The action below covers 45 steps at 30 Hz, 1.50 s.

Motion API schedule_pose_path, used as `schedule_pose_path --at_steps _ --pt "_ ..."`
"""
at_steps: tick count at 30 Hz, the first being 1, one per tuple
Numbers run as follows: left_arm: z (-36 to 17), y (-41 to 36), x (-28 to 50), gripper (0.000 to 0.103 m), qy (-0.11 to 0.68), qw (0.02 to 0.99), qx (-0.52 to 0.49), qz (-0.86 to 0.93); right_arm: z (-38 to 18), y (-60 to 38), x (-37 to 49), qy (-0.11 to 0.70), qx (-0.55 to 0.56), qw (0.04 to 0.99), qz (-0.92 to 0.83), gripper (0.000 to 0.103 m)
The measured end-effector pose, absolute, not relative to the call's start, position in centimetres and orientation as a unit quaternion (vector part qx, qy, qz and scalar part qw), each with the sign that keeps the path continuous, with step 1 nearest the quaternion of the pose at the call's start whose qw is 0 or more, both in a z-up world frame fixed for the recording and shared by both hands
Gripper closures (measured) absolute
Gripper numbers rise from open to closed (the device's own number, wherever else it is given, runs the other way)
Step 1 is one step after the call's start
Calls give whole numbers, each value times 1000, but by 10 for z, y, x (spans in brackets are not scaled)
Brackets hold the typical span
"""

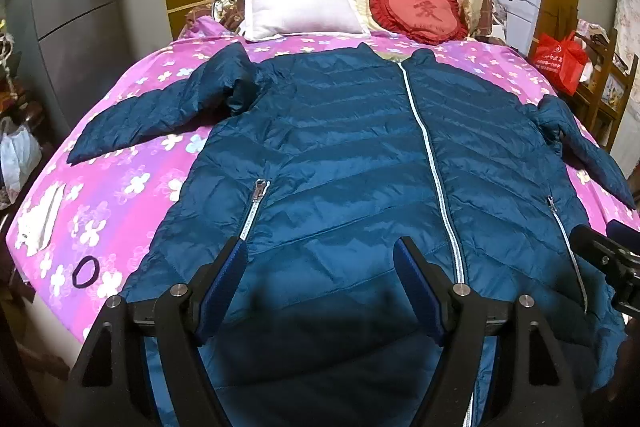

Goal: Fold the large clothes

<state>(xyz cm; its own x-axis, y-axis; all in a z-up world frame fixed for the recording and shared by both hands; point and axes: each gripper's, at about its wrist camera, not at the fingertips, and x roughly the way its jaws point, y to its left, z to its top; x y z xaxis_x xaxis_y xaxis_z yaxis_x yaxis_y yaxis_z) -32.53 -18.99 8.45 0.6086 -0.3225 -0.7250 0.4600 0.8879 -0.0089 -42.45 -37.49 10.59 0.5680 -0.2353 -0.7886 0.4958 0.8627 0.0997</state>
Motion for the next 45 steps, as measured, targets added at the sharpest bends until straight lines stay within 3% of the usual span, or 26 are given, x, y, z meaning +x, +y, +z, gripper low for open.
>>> schedule_pose_path --at_steps 45 --pt "85 -190 -352 64 385 888 84 -239 106 -356 -441 421 134 872 -211 0"
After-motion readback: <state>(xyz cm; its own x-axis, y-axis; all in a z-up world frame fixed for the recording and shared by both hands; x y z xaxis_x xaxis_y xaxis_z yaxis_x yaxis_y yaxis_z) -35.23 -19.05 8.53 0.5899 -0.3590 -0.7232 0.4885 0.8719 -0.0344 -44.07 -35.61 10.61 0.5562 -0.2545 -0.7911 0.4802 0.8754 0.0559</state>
